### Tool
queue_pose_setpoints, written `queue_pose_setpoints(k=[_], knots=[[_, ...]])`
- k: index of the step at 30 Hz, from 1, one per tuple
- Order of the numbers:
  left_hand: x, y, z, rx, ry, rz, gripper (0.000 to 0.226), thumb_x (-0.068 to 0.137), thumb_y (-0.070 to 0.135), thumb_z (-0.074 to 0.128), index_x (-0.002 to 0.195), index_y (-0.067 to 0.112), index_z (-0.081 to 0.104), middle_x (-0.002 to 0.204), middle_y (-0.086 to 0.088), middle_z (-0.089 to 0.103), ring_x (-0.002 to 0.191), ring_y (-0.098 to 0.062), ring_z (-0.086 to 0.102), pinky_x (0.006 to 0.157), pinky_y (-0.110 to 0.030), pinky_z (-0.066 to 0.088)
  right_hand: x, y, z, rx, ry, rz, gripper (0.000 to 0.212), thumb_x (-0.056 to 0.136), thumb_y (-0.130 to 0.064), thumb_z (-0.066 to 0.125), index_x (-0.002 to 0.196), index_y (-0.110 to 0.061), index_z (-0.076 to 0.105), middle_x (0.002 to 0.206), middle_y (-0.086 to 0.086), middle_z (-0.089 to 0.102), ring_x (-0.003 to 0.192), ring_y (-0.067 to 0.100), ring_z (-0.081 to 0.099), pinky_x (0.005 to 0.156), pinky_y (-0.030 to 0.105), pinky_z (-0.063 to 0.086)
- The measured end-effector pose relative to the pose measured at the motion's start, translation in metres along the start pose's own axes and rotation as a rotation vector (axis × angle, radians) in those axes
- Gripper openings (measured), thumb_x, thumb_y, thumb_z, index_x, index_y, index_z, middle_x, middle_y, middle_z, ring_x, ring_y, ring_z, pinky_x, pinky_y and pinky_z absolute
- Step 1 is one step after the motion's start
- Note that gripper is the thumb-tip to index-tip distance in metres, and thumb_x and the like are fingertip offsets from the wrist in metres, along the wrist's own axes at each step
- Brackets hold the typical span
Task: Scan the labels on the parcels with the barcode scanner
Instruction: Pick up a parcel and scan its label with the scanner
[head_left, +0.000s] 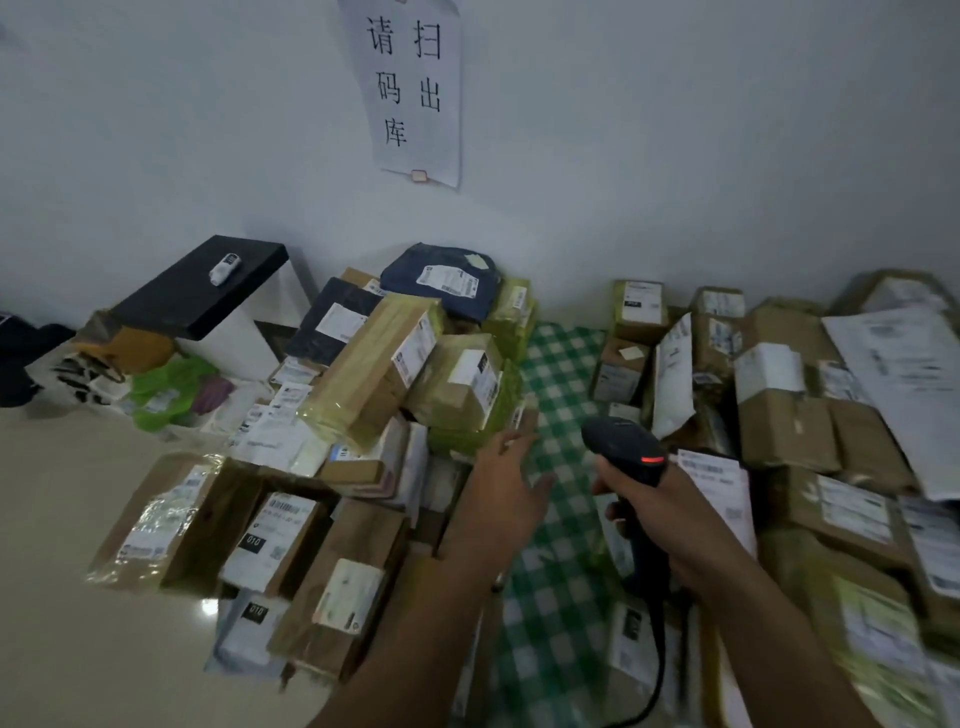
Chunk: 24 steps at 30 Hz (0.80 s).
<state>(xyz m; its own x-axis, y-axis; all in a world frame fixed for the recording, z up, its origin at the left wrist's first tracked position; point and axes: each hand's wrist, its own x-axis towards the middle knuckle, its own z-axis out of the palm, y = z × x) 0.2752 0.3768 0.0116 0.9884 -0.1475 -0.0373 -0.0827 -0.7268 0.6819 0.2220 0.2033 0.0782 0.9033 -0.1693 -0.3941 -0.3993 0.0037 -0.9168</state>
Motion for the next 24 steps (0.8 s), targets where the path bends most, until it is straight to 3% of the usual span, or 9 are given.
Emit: queue_pose_setpoints(k=[3,6,11,14,17,20,24], knots=[[-0.021,0.011,0.043,-0.118,-0.129,-0.09,0.056,0.095,0.042,0.07,0.145,0.025,0.052,0.148,0.005,0.046,0.134,-0.018,0.049,0.112,-0.034,0.042,-0.02,0.024,-0.02,0.024,0.039,0.01,0.019,0.096,-0.031,0.071,0.114,-0.029,0.069,0.083,0.0,0.078,0.063,0.012,0.065,0.065,0.034,0.052],[-0.031,0.021,0.08,-0.24,-0.243,-0.217,0.062,0.093,0.045,0.071,0.147,0.024,0.049,0.146,0.002,0.052,0.133,-0.02,0.053,0.111,-0.039,0.045,-0.038,0.045,-0.038,0.034,0.087,0.027,0.014,0.097,-0.028,0.069,0.11,-0.022,0.072,0.08,-0.001,0.077,0.06,0.009,0.065,0.066,0.032,0.053],[-0.031,0.042,0.117,-0.458,-0.339,-0.245,0.037,0.099,0.034,0.064,0.134,0.021,0.058,0.129,0.005,0.063,0.122,-0.018,0.061,0.1,-0.034,0.05,-0.056,0.072,-0.062,0.085,0.182,0.049,0.012,0.097,-0.024,0.07,0.101,-0.013,0.074,0.079,0.006,0.075,0.064,0.017,0.062,0.065,0.034,0.05],[-0.022,0.053,0.136,-0.359,-0.274,-0.186,0.054,0.094,0.057,0.059,0.135,0.023,0.064,0.138,-0.001,0.061,0.131,-0.023,0.056,0.108,-0.042,0.047,-0.059,0.079,-0.073,0.096,0.227,0.058,0.014,0.096,-0.029,0.071,0.099,-0.015,0.074,0.086,0.012,0.076,0.066,0.018,0.062,0.066,0.035,0.05],[-0.016,0.069,0.148,-0.195,-0.214,-0.186,0.062,0.088,0.065,0.062,0.137,0.026,0.063,0.148,0.001,0.042,0.141,-0.019,0.034,0.119,-0.045,0.034,-0.062,0.081,-0.083,0.113,0.272,0.041,0.012,0.097,-0.028,0.071,0.101,-0.017,0.073,0.083,0.009,0.076,0.064,0.016,0.063,0.065,0.032,0.051],[-0.014,0.081,0.153,-0.422,-0.329,-0.223,0.043,0.088,0.044,0.076,0.124,0.022,0.07,0.127,-0.001,0.069,0.123,-0.019,0.063,0.105,-0.041,0.051,-0.066,0.083,-0.09,0.149,0.312,0.032,0.011,0.096,-0.028,0.071,0.104,-0.02,0.073,0.087,0.014,0.076,0.064,0.015,0.064,0.063,0.032,0.051],[-0.019,0.085,0.151,-0.551,-0.415,-0.283,0.031,0.096,0.025,0.07,0.126,0.02,0.068,0.119,-0.001,0.073,0.108,-0.019,0.07,0.093,-0.034,0.057,-0.07,0.086,-0.102,0.129,0.325,0.021,0.013,0.096,-0.029,0.072,0.102,-0.017,0.073,0.086,0.008,0.077,0.065,0.013,0.066,0.068,0.035,0.054]])
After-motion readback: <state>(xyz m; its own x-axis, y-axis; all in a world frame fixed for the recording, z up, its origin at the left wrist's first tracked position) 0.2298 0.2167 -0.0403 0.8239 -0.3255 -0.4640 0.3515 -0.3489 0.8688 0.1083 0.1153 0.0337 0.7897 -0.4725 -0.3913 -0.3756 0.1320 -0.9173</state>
